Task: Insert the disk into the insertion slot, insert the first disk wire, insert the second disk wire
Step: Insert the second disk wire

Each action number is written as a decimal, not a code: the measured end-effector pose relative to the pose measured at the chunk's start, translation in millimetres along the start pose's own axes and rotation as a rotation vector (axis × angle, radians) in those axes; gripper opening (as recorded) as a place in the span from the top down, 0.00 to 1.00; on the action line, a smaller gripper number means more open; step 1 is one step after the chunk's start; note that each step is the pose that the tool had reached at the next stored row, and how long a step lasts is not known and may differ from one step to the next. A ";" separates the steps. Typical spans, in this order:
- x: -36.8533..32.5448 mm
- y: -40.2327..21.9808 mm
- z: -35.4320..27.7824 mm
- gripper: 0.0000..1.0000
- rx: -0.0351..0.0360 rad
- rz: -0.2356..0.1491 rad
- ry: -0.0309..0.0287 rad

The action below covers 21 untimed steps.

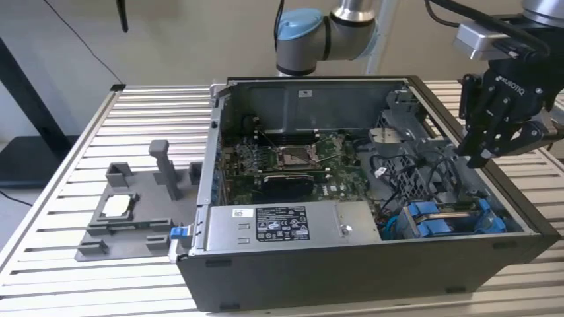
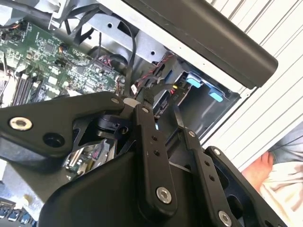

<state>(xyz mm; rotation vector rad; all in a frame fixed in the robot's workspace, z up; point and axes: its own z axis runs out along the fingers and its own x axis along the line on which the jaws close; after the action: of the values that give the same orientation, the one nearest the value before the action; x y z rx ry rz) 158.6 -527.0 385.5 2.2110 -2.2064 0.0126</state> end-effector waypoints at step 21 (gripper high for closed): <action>-5.7 38.3 0.1 0.67 0.0272 0.001 0.0002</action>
<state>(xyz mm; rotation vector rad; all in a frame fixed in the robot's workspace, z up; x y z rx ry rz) 120.3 -521.4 385.6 2.2232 -2.2209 0.0431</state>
